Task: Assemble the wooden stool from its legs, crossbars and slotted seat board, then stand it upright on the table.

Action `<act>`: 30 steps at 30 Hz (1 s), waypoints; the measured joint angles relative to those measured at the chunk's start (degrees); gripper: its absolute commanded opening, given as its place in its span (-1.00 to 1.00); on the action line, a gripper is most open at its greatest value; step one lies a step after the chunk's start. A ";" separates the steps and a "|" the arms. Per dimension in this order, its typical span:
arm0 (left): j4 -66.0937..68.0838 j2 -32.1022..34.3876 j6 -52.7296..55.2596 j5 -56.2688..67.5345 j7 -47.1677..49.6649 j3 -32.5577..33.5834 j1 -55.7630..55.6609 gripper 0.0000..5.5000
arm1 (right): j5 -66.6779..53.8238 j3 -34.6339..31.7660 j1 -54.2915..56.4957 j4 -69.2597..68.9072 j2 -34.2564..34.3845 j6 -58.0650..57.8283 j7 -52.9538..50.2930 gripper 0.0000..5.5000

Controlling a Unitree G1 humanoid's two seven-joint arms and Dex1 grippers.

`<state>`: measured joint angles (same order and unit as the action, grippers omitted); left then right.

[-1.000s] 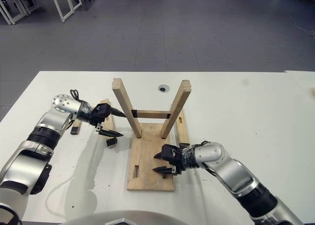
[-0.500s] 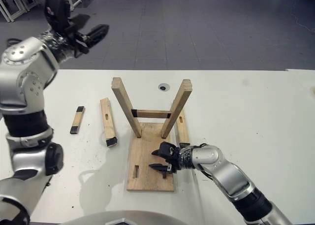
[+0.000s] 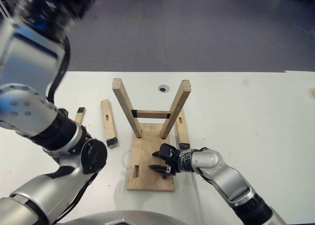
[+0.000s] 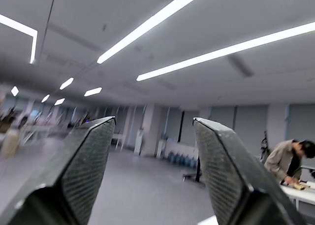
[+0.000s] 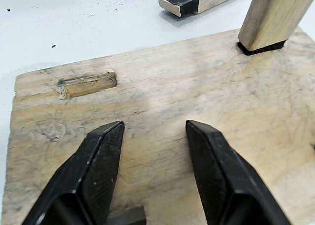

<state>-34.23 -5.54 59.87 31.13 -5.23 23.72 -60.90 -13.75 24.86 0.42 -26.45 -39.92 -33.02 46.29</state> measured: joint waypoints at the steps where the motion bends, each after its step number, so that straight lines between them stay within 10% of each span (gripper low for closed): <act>1: 0.10 0.60 1.11 0.10 0.88 -0.62 1.18 0.07 | 0.00 0.08 -0.26 -0.08 0.23 -0.33 -0.16 -0.16; 12: 8.13 8.50 -12.61 -9.02 -8.08 -26.72 43.49 0.07 | -0.12 -0.16 -0.33 -1.12 1.41 -1.75 -1.18 -0.16; 30: 7.46 17.32 -10.16 5.70 4.66 -1.79 6.46 0.07 | -0.09 -1.33 5.30 6.23 2.55 -0.78 0.48 -0.16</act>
<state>-26.77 11.78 49.71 36.82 -0.58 21.93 -54.44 -13.84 23.53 5.72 -20.22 -37.37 -33.80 46.77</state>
